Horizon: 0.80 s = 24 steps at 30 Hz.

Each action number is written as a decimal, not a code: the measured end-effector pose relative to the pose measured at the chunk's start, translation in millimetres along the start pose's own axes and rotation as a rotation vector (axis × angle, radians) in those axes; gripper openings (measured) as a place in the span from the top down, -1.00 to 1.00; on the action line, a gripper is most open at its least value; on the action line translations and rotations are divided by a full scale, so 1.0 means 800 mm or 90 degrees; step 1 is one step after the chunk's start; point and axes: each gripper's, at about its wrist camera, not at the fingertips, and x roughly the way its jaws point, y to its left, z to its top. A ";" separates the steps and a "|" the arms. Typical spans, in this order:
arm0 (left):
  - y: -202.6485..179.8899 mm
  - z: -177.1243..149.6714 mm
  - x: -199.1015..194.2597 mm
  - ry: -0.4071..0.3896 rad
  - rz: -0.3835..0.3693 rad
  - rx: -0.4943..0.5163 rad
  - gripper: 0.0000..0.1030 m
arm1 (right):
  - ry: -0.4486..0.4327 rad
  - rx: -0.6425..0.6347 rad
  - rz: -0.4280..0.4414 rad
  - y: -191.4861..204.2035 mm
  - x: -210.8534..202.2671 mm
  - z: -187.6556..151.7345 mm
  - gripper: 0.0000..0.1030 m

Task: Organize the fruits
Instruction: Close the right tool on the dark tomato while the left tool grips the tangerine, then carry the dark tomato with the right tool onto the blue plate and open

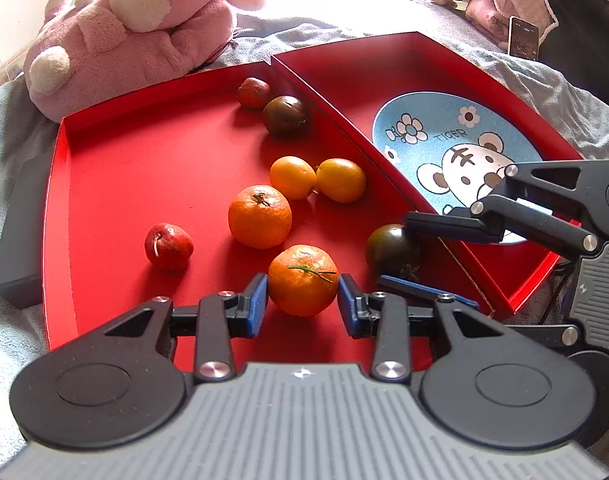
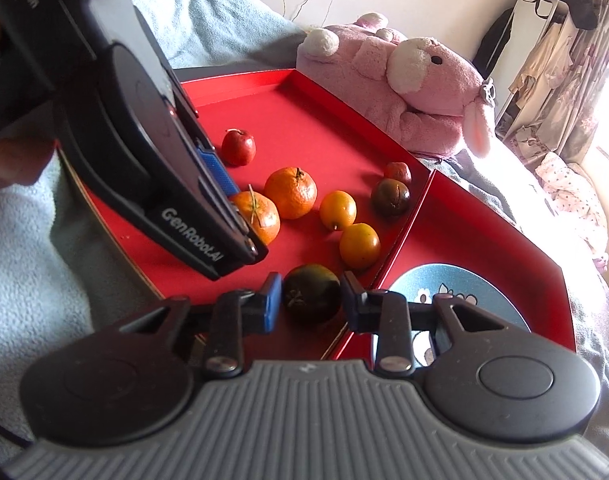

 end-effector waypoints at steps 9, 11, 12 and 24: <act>0.003 -0.002 -0.011 -0.019 0.023 -0.009 0.15 | -0.012 0.008 0.012 0.004 -0.018 0.007 0.31; 0.002 -0.003 -0.013 -0.023 0.027 -0.008 0.15 | -0.013 0.012 0.013 0.003 -0.022 0.008 0.31; 0.002 -0.003 -0.014 -0.026 0.030 -0.007 0.15 | -0.015 0.016 0.013 0.003 -0.023 0.008 0.31; 0.006 -0.006 -0.028 -0.058 0.044 -0.026 0.15 | -0.037 0.051 0.015 -0.010 -0.039 0.007 0.31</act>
